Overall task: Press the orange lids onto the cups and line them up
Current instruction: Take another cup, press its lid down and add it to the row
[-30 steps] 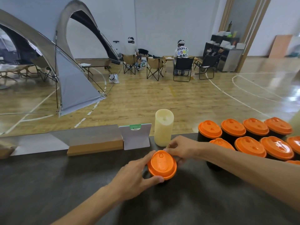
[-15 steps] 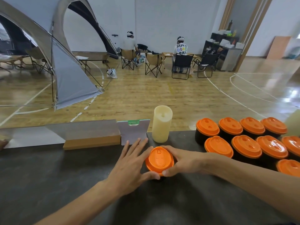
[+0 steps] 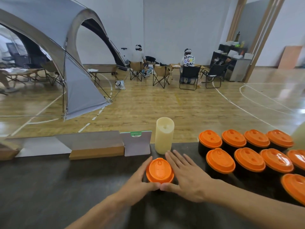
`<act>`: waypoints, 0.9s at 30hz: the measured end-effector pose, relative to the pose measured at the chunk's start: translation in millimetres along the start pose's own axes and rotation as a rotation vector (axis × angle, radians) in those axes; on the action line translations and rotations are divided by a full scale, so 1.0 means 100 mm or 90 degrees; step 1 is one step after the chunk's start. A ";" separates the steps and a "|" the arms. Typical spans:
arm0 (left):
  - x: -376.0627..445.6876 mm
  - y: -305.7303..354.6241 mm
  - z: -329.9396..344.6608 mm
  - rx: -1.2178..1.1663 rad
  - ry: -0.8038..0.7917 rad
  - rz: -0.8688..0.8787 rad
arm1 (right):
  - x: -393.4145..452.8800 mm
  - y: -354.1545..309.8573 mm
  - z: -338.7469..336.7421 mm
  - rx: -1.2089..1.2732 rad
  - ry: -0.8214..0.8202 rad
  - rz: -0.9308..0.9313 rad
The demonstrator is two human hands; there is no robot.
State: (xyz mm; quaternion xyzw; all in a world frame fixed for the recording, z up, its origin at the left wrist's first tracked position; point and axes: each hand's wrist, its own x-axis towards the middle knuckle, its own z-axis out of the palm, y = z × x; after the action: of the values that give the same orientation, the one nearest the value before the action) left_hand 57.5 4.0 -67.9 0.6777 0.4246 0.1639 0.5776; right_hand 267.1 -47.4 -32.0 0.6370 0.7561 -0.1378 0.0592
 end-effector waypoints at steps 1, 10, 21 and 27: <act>0.00 0.03 0.08 -0.089 0.036 -0.019 | -0.01 0.01 0.01 -0.015 0.012 -0.005; -0.04 0.05 0.07 -0.156 0.110 -0.020 | 0.02 0.05 -0.04 -0.105 0.070 -0.070; 0.46 0.40 -0.44 0.180 0.003 0.049 | 0.01 0.03 -0.07 -0.036 0.014 -0.043; 0.60 0.44 -0.35 0.161 0.033 -0.017 | -0.02 -0.01 -0.11 -0.024 -0.011 -0.023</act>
State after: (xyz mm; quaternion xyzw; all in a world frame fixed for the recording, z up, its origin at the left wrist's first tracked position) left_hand 84.7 73.8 -33.6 0.7349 0.4655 0.1187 0.4787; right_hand 267.3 -45.9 -21.0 0.6209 0.7694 -0.1299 0.0757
